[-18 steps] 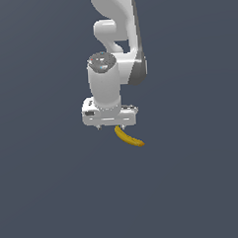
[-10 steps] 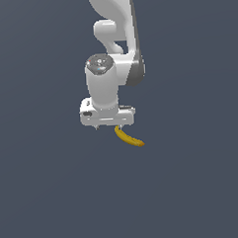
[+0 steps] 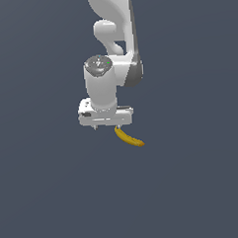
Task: Pick up the object and move it to a goal position.
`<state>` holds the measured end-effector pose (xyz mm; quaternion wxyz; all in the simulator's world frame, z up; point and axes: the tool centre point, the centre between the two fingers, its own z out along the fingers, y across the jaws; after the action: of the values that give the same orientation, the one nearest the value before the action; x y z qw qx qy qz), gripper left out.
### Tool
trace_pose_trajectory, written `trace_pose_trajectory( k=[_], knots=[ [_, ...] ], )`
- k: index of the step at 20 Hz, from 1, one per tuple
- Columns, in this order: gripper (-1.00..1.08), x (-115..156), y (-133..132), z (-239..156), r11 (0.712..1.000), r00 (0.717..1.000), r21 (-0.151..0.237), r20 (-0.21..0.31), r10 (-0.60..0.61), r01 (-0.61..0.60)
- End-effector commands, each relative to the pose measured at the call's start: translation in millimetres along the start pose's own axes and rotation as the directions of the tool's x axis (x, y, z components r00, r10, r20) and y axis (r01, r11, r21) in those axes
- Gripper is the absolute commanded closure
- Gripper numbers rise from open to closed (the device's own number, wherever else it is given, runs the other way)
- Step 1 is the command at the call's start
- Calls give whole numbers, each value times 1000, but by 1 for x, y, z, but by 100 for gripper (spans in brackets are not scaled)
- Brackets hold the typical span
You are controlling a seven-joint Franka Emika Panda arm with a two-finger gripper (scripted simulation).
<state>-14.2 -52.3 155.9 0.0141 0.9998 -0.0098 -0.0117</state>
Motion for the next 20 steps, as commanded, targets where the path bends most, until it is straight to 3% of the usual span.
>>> trace_pose_trajectory(
  k=[1, 7, 12, 15, 20],
  knots=[
    [-92, -1, -2, 2, 1000, 1000, 0, 0, -17, 17],
    [-92, -3, -12, 14, 994, 994, -1, -2, -108, 108],
    [-92, -7, -26, 28, 973, 973, -1, -6, -229, 229],
    [-92, -11, -37, 39, 947, 947, 0, -9, -320, 320],
    [-92, -18, -58, 58, 879, 879, 2, -18, -476, 476]
  ],
)
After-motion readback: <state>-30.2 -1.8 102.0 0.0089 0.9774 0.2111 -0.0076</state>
